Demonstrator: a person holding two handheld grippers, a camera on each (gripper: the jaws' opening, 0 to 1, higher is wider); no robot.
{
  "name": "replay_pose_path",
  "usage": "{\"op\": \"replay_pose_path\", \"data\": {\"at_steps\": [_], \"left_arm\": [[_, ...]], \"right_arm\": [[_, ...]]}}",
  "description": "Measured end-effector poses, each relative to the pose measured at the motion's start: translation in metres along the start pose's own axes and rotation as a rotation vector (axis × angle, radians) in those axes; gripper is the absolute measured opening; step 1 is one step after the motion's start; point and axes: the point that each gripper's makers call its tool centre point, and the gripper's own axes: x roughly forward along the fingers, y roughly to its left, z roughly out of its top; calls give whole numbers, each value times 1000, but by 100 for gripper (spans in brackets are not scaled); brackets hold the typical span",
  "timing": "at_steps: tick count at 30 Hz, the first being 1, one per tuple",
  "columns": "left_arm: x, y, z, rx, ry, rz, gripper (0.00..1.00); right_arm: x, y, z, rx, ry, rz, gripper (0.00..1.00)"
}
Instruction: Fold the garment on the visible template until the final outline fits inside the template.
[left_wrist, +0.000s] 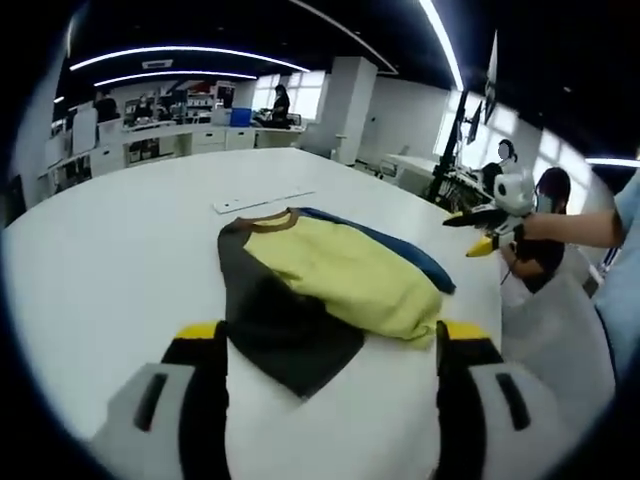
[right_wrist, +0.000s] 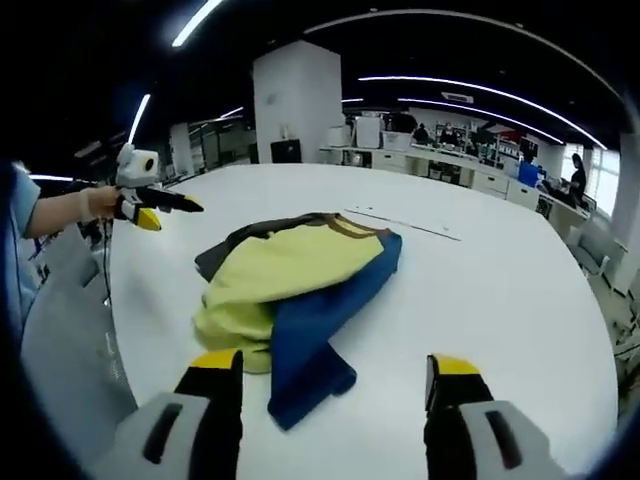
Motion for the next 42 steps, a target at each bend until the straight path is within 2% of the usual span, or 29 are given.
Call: {"op": "replay_pose_path", "data": {"at_steps": [4, 8, 10, 12, 13, 15, 18, 24, 26, 29, 32, 34, 40, 42], "left_arm": [[0, 0, -3, -8, -2, -3, 82], [0, -1, -6, -14, -1, -6, 82], [-1, -2, -8, -24, 0, -9, 82], [-2, -2, -10, -30, -1, -11, 82], [-2, -3, -10, -32, -2, -11, 82], [-3, -3, -12, -35, -1, -13, 82], [-4, -4, -14, -41, 0, -13, 82], [-8, -4, -16, -46, 0, -9, 82], [-9, -4, -17, -44, 7, -10, 82], [-11, -5, -20, -48, 10, -11, 82], [-12, -6, -21, -55, 9, -11, 82], [-13, -6, -23, -59, 13, -12, 82], [-14, -7, -30, -75, 20, -10, 81], [-14, -8, -31, -79, 24, -12, 81]], "right_arm": [[0, 8, -14, -50, 31, 5, 69], [-1, 17, -28, -117, 74, 20, 52], [1, 23, -35, -136, 87, 35, 48], [1, 26, -39, -221, 97, 35, 44], [1, 29, -42, -260, 104, 38, 37], [3, 34, -47, -244, 110, 57, 31], [6, 38, -51, -263, 123, 71, 30], [10, 43, -59, -298, 152, 97, 22], [12, 42, -64, -313, 167, 93, 21], [13, 40, -70, -358, 192, 85, 15], [16, 38, -74, -359, 199, 77, 15], [17, 35, -79, -399, 220, 61, 14], [18, 33, -76, -358, 189, 34, 1], [17, 30, -75, -339, 181, 23, 0]]}}
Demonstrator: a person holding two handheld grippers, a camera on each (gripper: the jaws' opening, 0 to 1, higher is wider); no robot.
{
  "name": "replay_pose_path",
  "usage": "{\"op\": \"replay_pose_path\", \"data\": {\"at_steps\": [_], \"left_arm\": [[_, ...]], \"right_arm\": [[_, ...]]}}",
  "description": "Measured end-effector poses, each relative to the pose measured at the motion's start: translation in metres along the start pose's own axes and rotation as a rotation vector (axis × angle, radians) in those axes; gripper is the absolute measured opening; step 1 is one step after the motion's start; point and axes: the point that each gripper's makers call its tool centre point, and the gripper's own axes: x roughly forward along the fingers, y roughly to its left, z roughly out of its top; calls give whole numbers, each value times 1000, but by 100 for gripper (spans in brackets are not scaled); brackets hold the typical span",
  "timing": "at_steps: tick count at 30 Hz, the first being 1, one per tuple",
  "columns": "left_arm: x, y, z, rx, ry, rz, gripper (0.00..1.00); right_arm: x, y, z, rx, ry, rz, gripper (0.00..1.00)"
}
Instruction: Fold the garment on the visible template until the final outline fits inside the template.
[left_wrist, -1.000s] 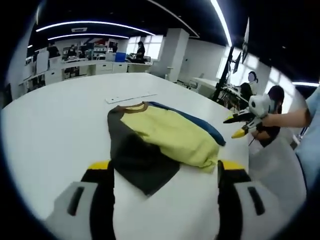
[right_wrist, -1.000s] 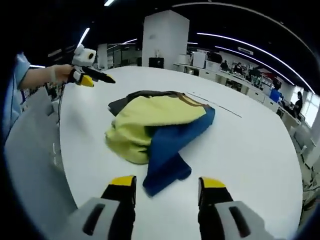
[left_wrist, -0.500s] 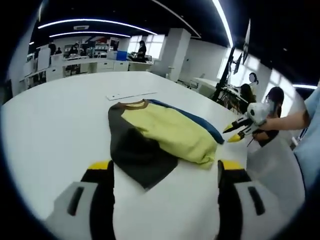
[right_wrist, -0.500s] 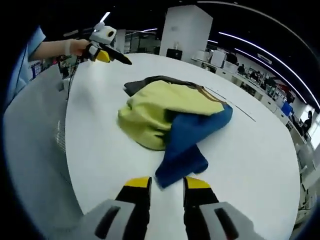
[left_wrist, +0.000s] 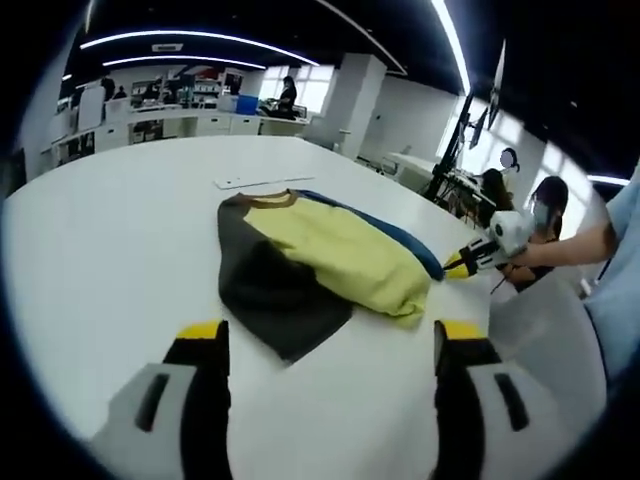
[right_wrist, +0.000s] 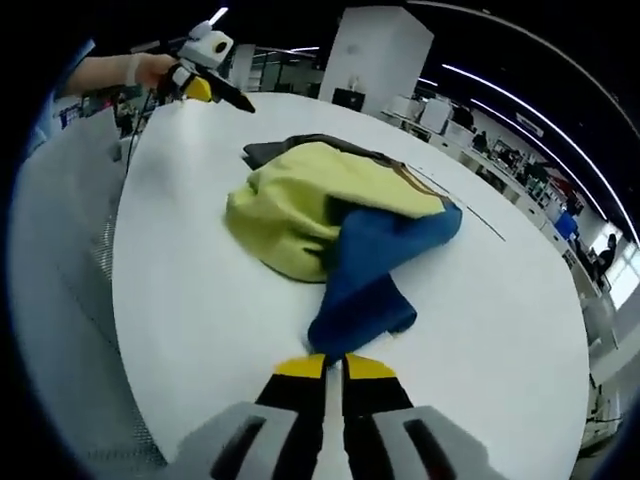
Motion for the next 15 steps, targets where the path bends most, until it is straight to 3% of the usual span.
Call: {"op": "replay_pose_path", "data": {"at_steps": [9, 15], "left_arm": [[2, -3, -4, -7, 11, -9, 80], [1, -2, -2, -5, 9, -8, 80]], "right_arm": [[-12, -18, 16, 92, -68, -42, 0], [-38, -41, 35, 192, -106, -36, 0]]}}
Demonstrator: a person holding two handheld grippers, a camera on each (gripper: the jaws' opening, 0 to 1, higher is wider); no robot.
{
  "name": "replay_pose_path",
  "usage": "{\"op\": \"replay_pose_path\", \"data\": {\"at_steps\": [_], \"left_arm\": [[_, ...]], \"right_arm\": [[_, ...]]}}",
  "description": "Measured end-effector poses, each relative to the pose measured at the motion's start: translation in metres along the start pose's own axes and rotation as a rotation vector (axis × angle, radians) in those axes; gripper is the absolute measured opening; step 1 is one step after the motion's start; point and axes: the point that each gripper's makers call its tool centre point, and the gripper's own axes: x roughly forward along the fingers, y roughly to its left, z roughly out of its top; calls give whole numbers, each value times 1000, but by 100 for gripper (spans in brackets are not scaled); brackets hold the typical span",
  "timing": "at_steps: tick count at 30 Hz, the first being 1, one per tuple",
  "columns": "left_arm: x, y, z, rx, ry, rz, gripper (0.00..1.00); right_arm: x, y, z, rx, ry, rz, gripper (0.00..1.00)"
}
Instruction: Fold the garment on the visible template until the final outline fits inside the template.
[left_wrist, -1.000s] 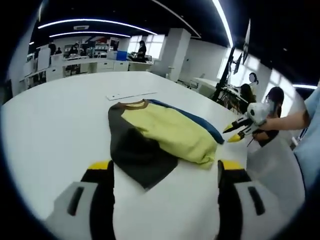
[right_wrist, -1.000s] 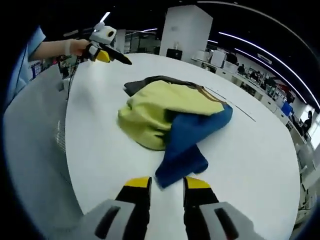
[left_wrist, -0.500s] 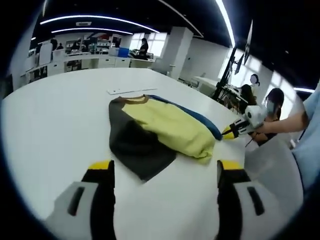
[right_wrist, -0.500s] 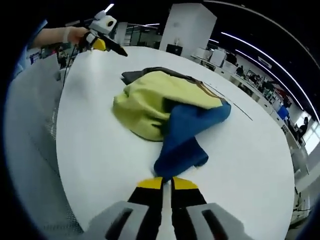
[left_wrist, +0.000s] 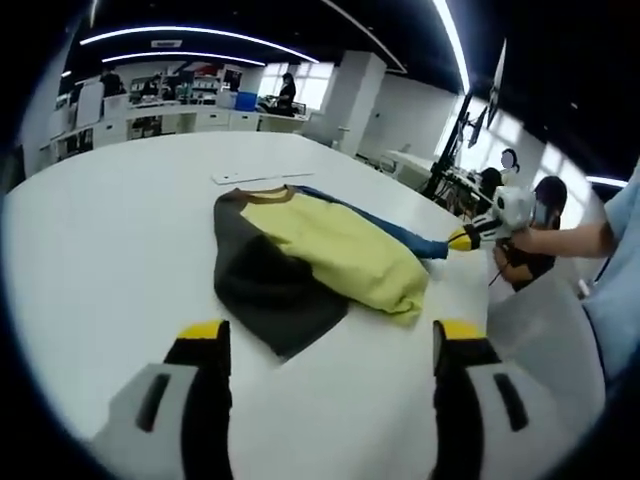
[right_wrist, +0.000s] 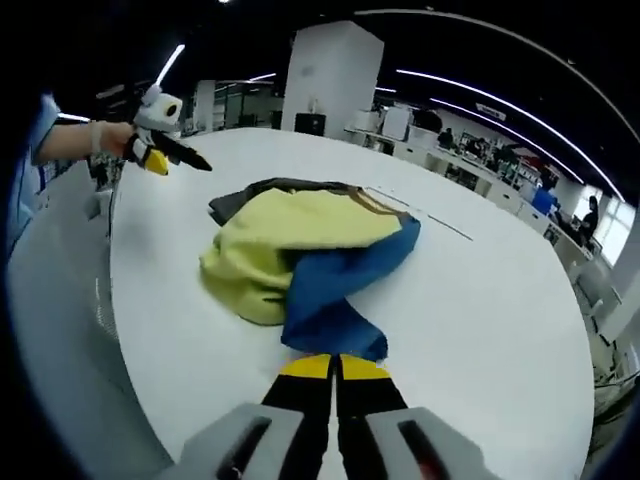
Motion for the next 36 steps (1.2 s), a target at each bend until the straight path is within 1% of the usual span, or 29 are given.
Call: {"op": "replay_pose_path", "data": {"at_steps": [4, 6, 8, 10, 11, 12, 13, 15, 16, 17, 18, 19, 21, 22, 23, 24, 25, 26, 28, 29, 30, 32, 35, 36], "left_arm": [[1, 2, 0, -5, 2, 3, 80], [2, 2, -1, -5, 4, 3, 80], [4, 2, -1, -9, 5, 0, 80], [5, 2, -1, -11, 5, 1, 79], [6, 2, 0, -12, 5, 0, 79], [7, 2, 0, -14, 3, -1, 79], [8, 2, 0, -15, 3, -1, 79], [10, 3, 1, -15, 3, 0, 79], [10, 3, 1, -16, 3, 0, 79], [11, 3, 1, -20, 2, -2, 79], [11, 3, 1, -22, 4, -2, 79], [12, 4, 1, -21, 5, -1, 79], [12, 6, 1, -26, 3, 2, 79], [12, 7, 2, -28, 1, 4, 79], [12, 8, 3, -30, -2, 7, 79], [12, 9, 3, -32, -4, 9, 79], [12, 11, 5, -35, -9, 14, 79], [12, 12, 5, -35, -11, 17, 79], [13, 15, 7, -42, -17, 21, 79], [13, 17, 7, -45, -17, 24, 79], [14, 19, 6, -49, -15, 26, 79], [15, 22, 4, -54, -9, 31, 79], [15, 27, 2, -65, -6, 39, 79], [16, 29, 1, -69, -5, 43, 79]], "right_arm": [[-17, -21, 16, 18, -8, -9, 0], [-25, -27, 21, 52, -5, 13, 0], [-33, -34, 26, 54, 5, 25, 0], [-39, -40, 28, 60, 19, 41, 0], [-41, -42, 28, 77, 25, 56, 0], [-43, -43, 26, 117, 38, 83, 0], [-44, -47, 25, 120, 45, 84, 0], [-46, -51, 16, 145, 91, 98, 0], [-46, -54, 15, 146, 91, 98, 0], [-48, -57, 7, 186, 126, 112, 0], [-49, -56, 5, 201, 141, 122, 0], [-50, -61, 1, 206, 147, 122, 0], [-53, -69, -15, 271, 218, 122, 0], [-52, -73, -16, 261, 210, 122, 0], [-54, -76, -24, 331, 251, 132, 0], [-54, -79, -27, 352, 261, 131, 0], [-53, -90, -32, 343, 278, 111, 0], [-54, -95, -40, 385, 318, 109, 0], [-49, -111, -46, 433, 327, 97, 0], [-47, -119, -50, 475, 343, 95, 0], [-44, -126, -51, 478, 339, 85, 0], [-40, -142, -55, 505, 359, 56, 0], [-34, -157, -59, 516, 379, 32, 0], [-31, -163, -59, 509, 383, 21, 0]]}}
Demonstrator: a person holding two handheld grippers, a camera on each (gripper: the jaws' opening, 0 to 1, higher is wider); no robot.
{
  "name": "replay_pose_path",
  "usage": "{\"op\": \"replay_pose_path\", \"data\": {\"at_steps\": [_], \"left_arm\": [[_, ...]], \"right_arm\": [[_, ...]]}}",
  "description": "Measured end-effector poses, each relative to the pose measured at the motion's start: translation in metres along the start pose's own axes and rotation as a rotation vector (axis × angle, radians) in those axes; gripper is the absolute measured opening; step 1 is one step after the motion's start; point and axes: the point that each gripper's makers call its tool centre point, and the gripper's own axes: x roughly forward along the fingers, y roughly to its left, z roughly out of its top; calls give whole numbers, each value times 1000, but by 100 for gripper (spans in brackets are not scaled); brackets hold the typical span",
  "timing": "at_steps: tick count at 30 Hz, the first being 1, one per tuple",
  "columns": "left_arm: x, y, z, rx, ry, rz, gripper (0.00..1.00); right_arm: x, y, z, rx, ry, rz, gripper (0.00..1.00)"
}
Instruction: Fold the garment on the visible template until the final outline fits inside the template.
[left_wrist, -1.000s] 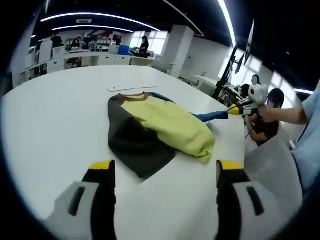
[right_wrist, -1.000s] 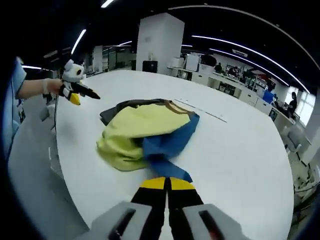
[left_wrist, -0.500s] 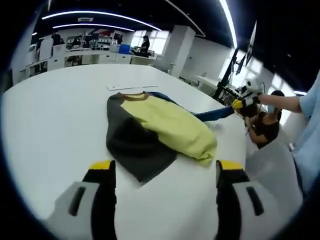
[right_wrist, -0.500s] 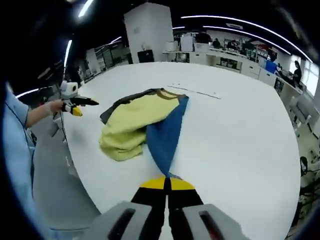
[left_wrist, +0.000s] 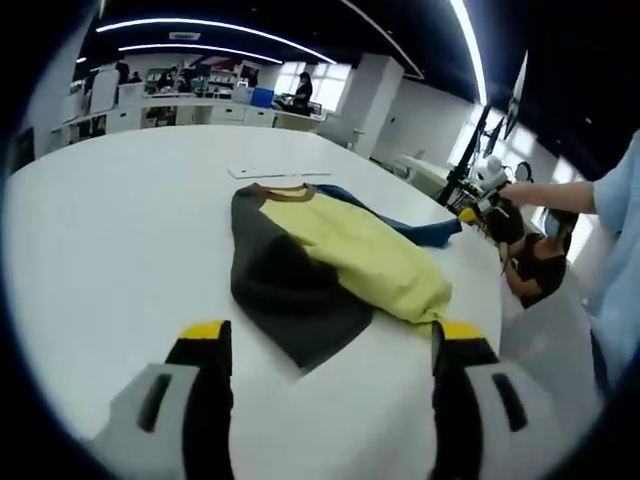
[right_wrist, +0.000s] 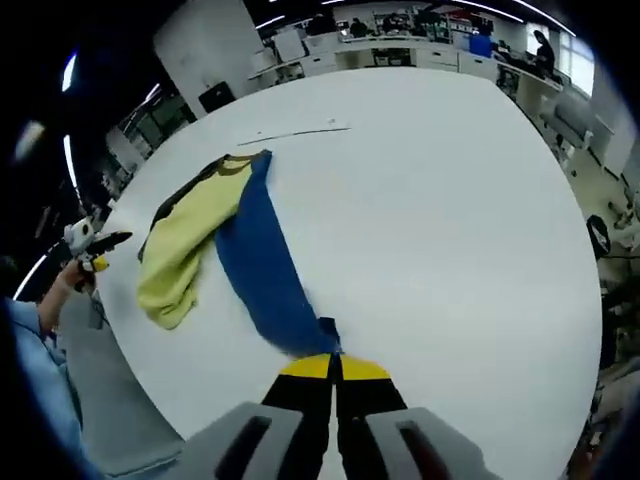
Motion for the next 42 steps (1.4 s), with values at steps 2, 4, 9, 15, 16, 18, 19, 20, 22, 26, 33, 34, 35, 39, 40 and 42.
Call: {"op": "replay_pose_path", "data": {"at_steps": [2, 4, 9, 15, 16, 18, 19, 20, 22, 26, 33, 34, 35, 39, 40, 42], "left_arm": [[0, 3, -1, -8, 1, 6, 79], [1, 6, -2, -16, 3, 12, 79], [2, 8, -2, -24, 1, 17, 79], [6, 12, 1, -38, -12, 21, 79], [7, 12, 1, -39, -13, 20, 79], [8, 15, 2, -46, -19, 25, 79], [9, 16, 3, -49, -24, 26, 79], [9, 17, 4, -51, -28, 29, 79], [10, 19, 6, -56, -37, 30, 79], [10, 24, 6, -66, -41, 42, 79], [8, 34, -2, -84, -30, 63, 79], [8, 36, -3, -88, -28, 65, 79], [8, 37, -4, -89, -27, 66, 79], [8, 39, -8, -103, -23, 73, 79], [9, 39, -9, -104, -20, 74, 79], [12, 39, -12, -105, -12, 73, 79]], "right_arm": [[3, -8, 4, -4, 12, -27, 0], [7, -15, 9, -11, 17, -46, 0], [12, -40, 13, -47, 77, -116, 0], [14, -76, 19, -49, 128, -192, 0], [16, -92, 25, -45, 134, -195, 0], [17, -106, 29, -40, 147, -220, 0], [17, -112, 29, -49, 171, -237, 0], [17, -116, 28, -54, 188, -254, 0], [17, -123, 28, -76, 211, -282, 0], [22, -139, 36, -84, 223, -327, 0], [31, -146, 50, -136, 227, -399, 0], [35, -146, 51, -137, 234, -404, 0], [37, -147, 53, -150, 235, -404, 0], [51, -161, 67, -150, 220, -398, 0], [53, -163, 69, -167, 220, -402, 0], [57, -165, 71, -196, 222, -394, 0]]}}
